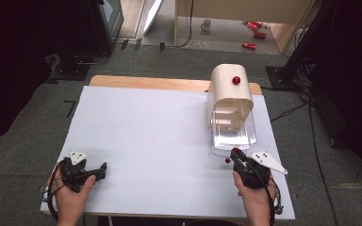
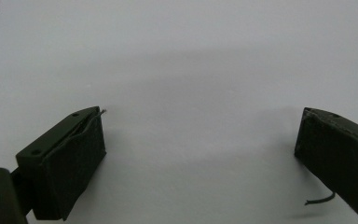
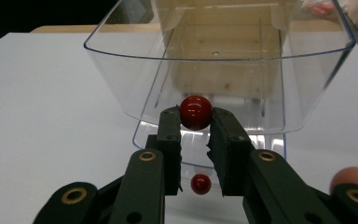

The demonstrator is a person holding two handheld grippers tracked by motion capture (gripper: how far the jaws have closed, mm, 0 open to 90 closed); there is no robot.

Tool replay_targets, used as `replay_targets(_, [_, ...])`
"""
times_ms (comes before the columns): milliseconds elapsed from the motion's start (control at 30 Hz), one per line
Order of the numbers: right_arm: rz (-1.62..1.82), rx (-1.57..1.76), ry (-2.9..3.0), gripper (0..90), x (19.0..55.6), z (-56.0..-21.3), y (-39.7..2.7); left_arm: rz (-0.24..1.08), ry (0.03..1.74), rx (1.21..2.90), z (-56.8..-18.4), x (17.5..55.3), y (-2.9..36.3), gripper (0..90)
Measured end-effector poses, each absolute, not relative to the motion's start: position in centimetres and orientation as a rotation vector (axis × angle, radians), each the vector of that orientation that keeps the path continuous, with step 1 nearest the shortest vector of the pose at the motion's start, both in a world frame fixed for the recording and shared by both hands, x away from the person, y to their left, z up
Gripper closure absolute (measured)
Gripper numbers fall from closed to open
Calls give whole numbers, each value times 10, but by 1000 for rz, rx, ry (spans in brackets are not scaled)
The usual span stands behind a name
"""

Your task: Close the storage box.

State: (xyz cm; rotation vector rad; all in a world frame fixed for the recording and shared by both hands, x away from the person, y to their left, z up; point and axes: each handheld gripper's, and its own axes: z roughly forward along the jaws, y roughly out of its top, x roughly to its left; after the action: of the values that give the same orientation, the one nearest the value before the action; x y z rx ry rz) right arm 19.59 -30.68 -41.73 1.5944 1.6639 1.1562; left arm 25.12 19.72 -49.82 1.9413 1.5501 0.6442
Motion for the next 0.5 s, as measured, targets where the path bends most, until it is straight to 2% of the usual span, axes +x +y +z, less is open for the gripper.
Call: replay_targets(500, [1165,1601,1655,757,228,-404,-311,645,1550,1942,-498,251,197,15])
